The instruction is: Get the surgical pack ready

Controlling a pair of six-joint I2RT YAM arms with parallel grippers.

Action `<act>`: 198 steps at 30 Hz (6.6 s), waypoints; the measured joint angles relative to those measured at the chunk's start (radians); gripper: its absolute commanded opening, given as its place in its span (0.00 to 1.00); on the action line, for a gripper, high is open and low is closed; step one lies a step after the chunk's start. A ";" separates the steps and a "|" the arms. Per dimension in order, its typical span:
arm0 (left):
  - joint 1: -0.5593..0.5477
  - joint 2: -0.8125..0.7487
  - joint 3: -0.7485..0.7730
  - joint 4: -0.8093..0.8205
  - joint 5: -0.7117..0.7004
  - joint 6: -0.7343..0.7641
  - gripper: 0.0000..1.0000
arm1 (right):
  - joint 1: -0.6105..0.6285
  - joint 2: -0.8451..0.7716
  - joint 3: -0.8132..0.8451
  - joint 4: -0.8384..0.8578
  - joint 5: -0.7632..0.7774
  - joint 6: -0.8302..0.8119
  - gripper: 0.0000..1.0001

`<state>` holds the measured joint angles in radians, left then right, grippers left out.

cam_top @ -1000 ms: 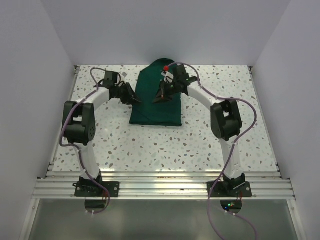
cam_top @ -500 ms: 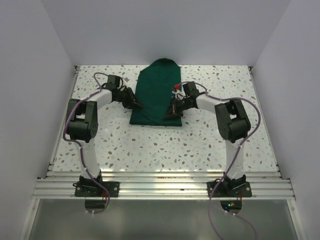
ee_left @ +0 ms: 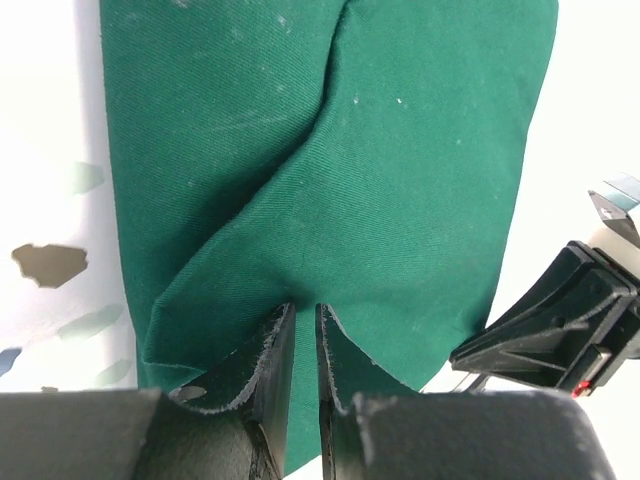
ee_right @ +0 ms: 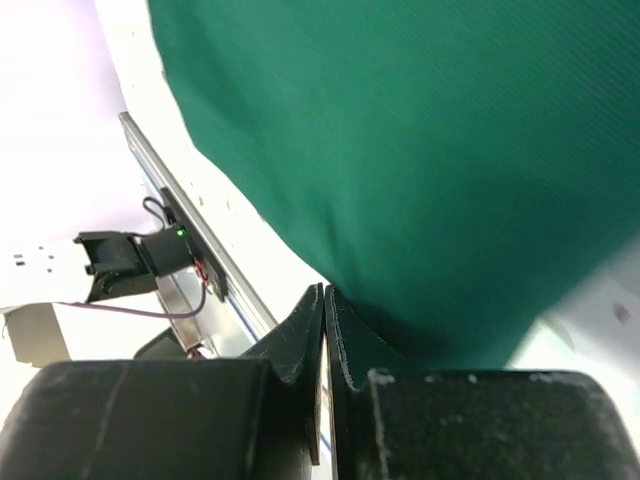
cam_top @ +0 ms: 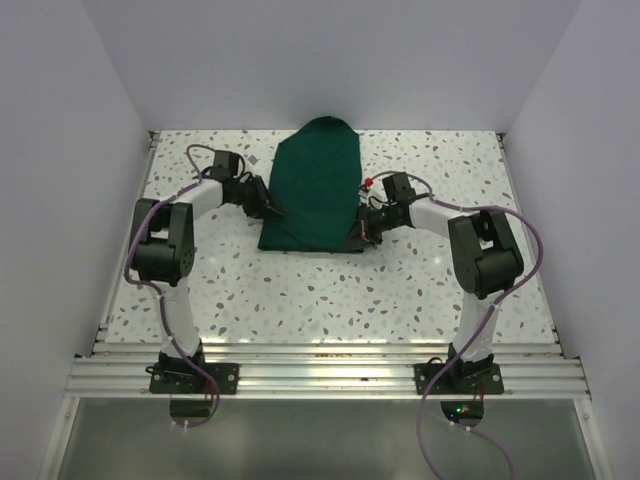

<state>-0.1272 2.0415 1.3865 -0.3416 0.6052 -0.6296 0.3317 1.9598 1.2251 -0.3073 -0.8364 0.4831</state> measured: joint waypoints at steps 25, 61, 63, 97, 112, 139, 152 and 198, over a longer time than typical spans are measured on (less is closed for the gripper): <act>0.055 0.021 0.119 0.131 0.018 0.063 0.12 | -0.105 0.213 0.486 0.006 0.108 0.107 0.05; 0.057 0.273 0.253 0.058 0.067 0.032 0.02 | -0.130 0.425 0.511 -0.056 0.046 0.006 0.02; 0.057 0.232 0.184 0.065 0.071 0.040 0.01 | -0.129 0.389 0.444 -0.050 0.033 0.002 0.02; 0.068 0.107 0.012 0.047 0.042 0.051 0.04 | -0.168 0.274 0.294 -0.099 0.087 -0.025 0.02; 0.078 0.192 0.114 0.251 0.103 -0.113 0.12 | -0.171 0.376 0.486 0.077 0.084 0.143 0.04; 0.076 0.564 0.510 0.555 0.130 -0.441 0.28 | -0.183 0.813 1.046 0.260 0.099 0.465 0.15; 0.095 0.566 0.621 0.478 0.142 -0.330 0.61 | -0.224 0.815 1.104 0.198 0.113 0.423 0.31; 0.041 0.530 0.719 0.150 -0.134 0.109 0.34 | -0.167 0.841 1.259 0.036 0.266 0.171 0.39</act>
<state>-0.0864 2.5713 2.1059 -0.1917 0.4717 -0.5209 0.1650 2.8006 2.4844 -0.2714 -0.5701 0.6540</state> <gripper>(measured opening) 0.400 0.418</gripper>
